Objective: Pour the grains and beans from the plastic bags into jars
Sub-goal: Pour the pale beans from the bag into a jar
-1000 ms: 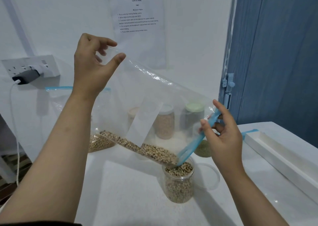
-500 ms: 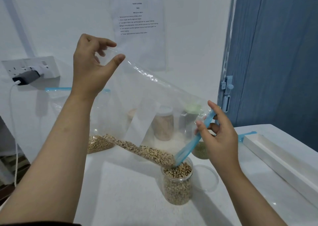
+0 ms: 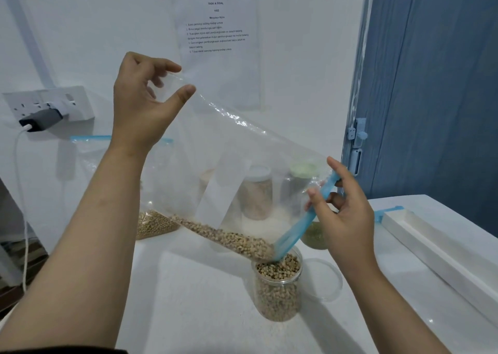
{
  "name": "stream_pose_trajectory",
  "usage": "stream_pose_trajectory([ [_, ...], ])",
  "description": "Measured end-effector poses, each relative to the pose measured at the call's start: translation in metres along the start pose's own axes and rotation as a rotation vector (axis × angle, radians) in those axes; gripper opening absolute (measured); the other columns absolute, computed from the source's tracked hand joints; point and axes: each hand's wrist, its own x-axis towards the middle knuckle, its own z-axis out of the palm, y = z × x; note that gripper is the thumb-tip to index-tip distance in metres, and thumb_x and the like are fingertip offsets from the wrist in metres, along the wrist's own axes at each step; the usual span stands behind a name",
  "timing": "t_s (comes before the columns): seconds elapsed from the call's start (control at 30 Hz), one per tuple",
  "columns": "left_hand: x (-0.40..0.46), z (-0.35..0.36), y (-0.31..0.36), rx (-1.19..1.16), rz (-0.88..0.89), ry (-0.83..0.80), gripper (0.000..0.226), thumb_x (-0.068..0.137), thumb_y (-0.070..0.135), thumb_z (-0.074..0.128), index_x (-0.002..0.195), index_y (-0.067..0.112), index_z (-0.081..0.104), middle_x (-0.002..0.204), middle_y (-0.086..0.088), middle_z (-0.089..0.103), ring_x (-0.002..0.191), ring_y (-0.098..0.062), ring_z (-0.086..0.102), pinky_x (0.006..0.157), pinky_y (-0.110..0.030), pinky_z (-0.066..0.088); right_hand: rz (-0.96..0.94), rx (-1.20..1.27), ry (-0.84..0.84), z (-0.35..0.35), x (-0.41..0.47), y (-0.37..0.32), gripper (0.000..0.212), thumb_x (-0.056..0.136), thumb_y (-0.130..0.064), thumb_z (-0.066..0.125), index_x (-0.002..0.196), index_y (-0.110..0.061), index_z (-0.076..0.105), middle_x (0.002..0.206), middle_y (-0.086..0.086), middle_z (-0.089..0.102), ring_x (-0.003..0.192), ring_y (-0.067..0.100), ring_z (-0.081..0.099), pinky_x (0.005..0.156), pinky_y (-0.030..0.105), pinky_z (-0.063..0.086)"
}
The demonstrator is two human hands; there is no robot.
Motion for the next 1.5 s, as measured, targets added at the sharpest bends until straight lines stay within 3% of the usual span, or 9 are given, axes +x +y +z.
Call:
stream_pose_trajectory([
  [0.47, 0.002, 0.003, 0.000, 0.008, -0.004, -0.001, 0.030, 0.082, 0.039, 0.076, 0.107, 0.029, 0.064, 0.098, 0.018, 0.045, 0.089, -0.006, 0.052, 0.074, -0.017, 0.043, -0.009, 0.008, -0.002, 0.000, 0.003, 0.002, 0.053, 0.094, -0.007, 0.066, 0.139, -0.032, 0.052, 0.105, -0.013, 0.060, 0.084, 0.019, 0.072, 0.076, 0.024, 0.059],
  [0.67, 0.001, 0.006, 0.001, 0.008, 0.009, -0.016, 0.030, 0.082, 0.039, 0.077, 0.108, 0.028, 0.063, 0.098, 0.017, 0.045, 0.088, -0.007, 0.053, 0.073, -0.018, 0.043, -0.123, -0.321, -0.013, -0.002, 0.008, 0.013, 0.047, 0.095, -0.019, 0.067, 0.139, -0.028, 0.054, 0.120, -0.010, 0.044, 0.104, -0.011, 0.051, 0.077, 0.012, 0.052],
  [0.73, 0.001, 0.007, 0.001, 0.017, 0.012, -0.024, 0.030, 0.082, 0.039, 0.077, 0.107, 0.028, 0.063, 0.098, 0.017, 0.045, 0.087, -0.006, 0.053, 0.073, -0.017, 0.043, -0.184, -0.484, -0.028, -0.002, 0.010, 0.019, 0.044, 0.096, -0.023, 0.064, 0.139, -0.026, 0.054, 0.136, -0.003, 0.035, 0.113, -0.011, 0.041, 0.090, 0.020, 0.050],
  [0.83, 0.001, 0.009, 0.001, 0.013, 0.002, -0.026, 0.029, 0.081, 0.038, 0.077, 0.104, 0.029, 0.063, 0.098, 0.018, 0.045, 0.085, -0.002, 0.051, 0.073, -0.016, 0.043, -0.255, -0.683, -0.058, -0.001, 0.016, 0.024, 0.041, 0.098, -0.027, 0.061, 0.139, -0.027, 0.055, 0.153, 0.004, 0.028, 0.133, 0.019, 0.033, 0.107, 0.031, 0.030],
  [0.97, 0.001, 0.010, 0.000, 0.012, 0.008, -0.034, 0.029, 0.081, 0.037, 0.077, 0.104, 0.028, 0.063, 0.098, 0.017, 0.045, 0.085, -0.003, 0.051, 0.073, -0.016, 0.043, -0.401, -0.875, -0.108, 0.001, 0.022, 0.017, 0.046, 0.097, -0.041, 0.048, 0.140, -0.028, 0.053, 0.142, 0.002, 0.047, 0.130, 0.029, 0.038, 0.110, 0.053, 0.028],
  [1.1, 0.000, 0.011, 0.000, 0.014, 0.010, -0.034, 0.029, 0.081, 0.038, 0.077, 0.104, 0.028, 0.063, 0.100, 0.014, 0.046, 0.084, 0.001, 0.050, 0.073, -0.015, 0.042, -0.437, -0.872, -0.158, 0.012, 0.034, 0.003, 0.049, 0.098, -0.046, 0.040, 0.145, -0.033, 0.045, 0.131, 0.002, 0.050, 0.123, 0.024, 0.047, 0.113, 0.058, 0.021],
  [1.2, 0.000, 0.010, 0.001, 0.009, 0.007, -0.034, 0.029, 0.081, 0.038, 0.077, 0.105, 0.028, 0.063, 0.100, 0.013, 0.046, 0.084, -0.001, 0.051, 0.073, -0.015, 0.042, -0.422, -0.846, -0.258, 0.022, 0.047, -0.008, 0.050, 0.100, -0.050, 0.037, 0.149, -0.040, 0.035, 0.135, 0.002, 0.050, 0.122, 0.021, 0.049, 0.111, 0.052, 0.024],
  [1.33, 0.001, 0.010, 0.002, -0.005, 0.005, -0.043, 0.028, 0.082, 0.037, 0.077, 0.104, 0.028, 0.063, 0.099, 0.017, 0.045, 0.086, -0.007, 0.052, 0.074, -0.018, 0.044, -0.471, -0.712, -0.360, 0.028, 0.061, -0.013, 0.049, 0.103, -0.030, 0.050, 0.150, -0.034, 0.039, 0.094, -0.005, 0.056, 0.084, 0.014, 0.052, 0.083, 0.040, 0.047],
  [1.5, 0.003, 0.007, 0.003, -0.003, 0.011, -0.049, 0.028, 0.082, 0.038, 0.077, 0.104, 0.028, 0.063, 0.098, 0.018, 0.045, 0.086, -0.007, 0.052, 0.074, -0.018, 0.044, -0.480, -0.550, -0.328, 0.025, 0.057, -0.015, 0.046, 0.101, -0.015, 0.057, 0.145, -0.026, 0.051, 0.087, -0.005, 0.054, 0.077, 0.001, 0.045, 0.071, 0.015, 0.039],
])
